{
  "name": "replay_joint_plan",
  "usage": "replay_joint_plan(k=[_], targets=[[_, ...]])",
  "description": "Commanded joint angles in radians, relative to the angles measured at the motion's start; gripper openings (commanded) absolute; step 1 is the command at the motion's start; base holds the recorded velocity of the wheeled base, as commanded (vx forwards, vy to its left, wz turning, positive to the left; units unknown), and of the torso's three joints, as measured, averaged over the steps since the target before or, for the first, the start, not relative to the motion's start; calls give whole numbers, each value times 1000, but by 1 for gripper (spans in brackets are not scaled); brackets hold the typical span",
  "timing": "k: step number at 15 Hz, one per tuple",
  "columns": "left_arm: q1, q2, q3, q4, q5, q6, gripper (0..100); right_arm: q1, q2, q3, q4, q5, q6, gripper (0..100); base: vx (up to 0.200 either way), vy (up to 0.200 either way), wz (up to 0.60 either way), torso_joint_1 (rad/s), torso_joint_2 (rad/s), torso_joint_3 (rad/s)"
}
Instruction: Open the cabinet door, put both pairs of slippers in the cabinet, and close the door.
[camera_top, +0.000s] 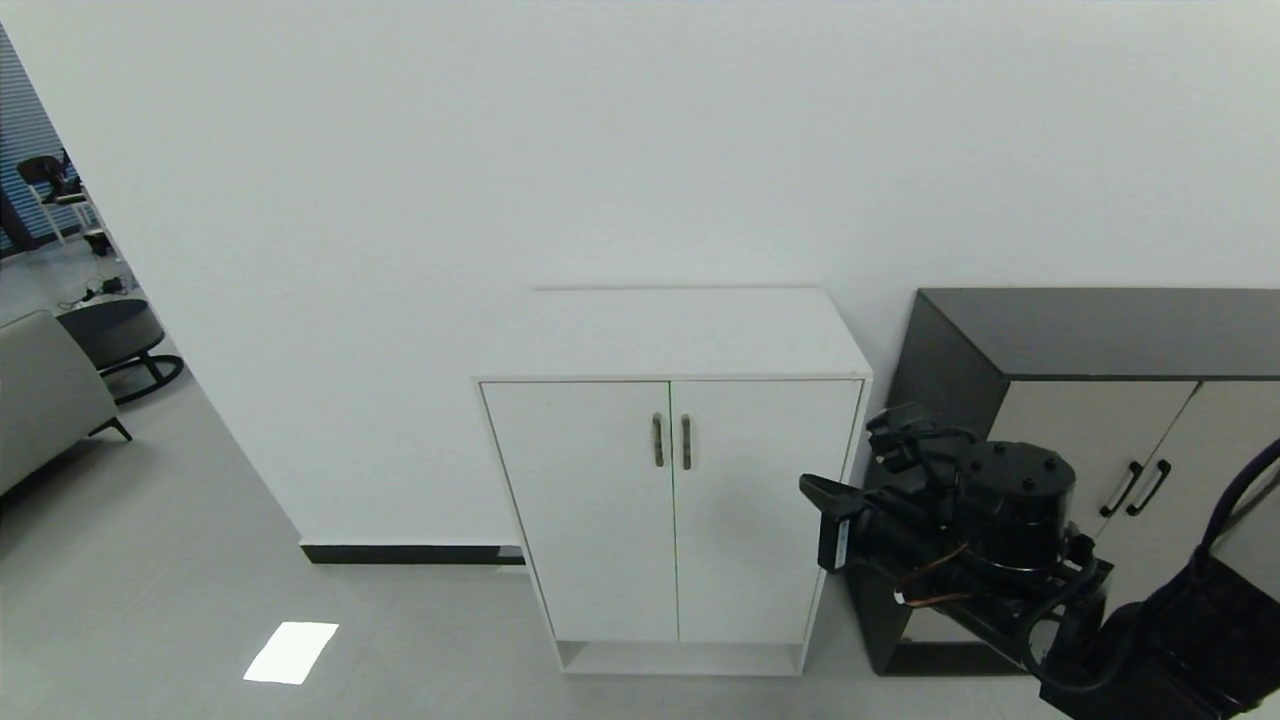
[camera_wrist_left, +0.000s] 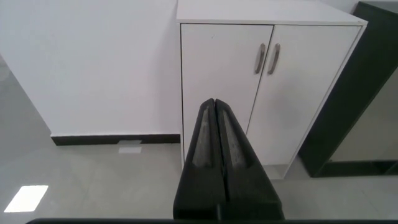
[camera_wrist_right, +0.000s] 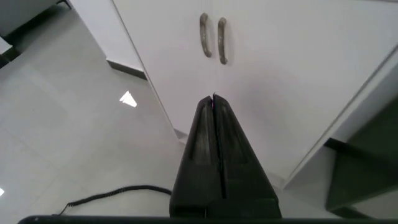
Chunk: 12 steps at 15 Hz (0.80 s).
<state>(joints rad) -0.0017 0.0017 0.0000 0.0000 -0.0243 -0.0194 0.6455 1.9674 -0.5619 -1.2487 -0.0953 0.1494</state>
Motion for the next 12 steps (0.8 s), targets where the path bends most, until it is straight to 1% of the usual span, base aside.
replay_joint_plan(k=[1, 4, 7, 9, 12], targets=[[0, 1, 0, 0, 0, -1, 0, -1, 33, 4, -6, -1, -2, 0, 200, 0, 0, 2, 7, 17], [0, 1, 0, 0, 0, -1, 0, -1, 76, 5, -26, 3, -1, 0, 200, 0, 0, 12, 9, 2], [0, 0, 0, 0, 0, -1, 0, 22, 82, 23, -37, 5, -2, 0, 200, 0, 0, 7, -5, 1], [0, 1, 0, 0, 0, -1, 0, 20, 139, 16, -46, 5, -1, 0, 0, 0, 0, 0, 0, 0], [0, 1, 0, 0, 0, -1, 0, 17, 231, -35, -67, 6, 1, 0, 0, 0, 0, 0, 0, 0]])
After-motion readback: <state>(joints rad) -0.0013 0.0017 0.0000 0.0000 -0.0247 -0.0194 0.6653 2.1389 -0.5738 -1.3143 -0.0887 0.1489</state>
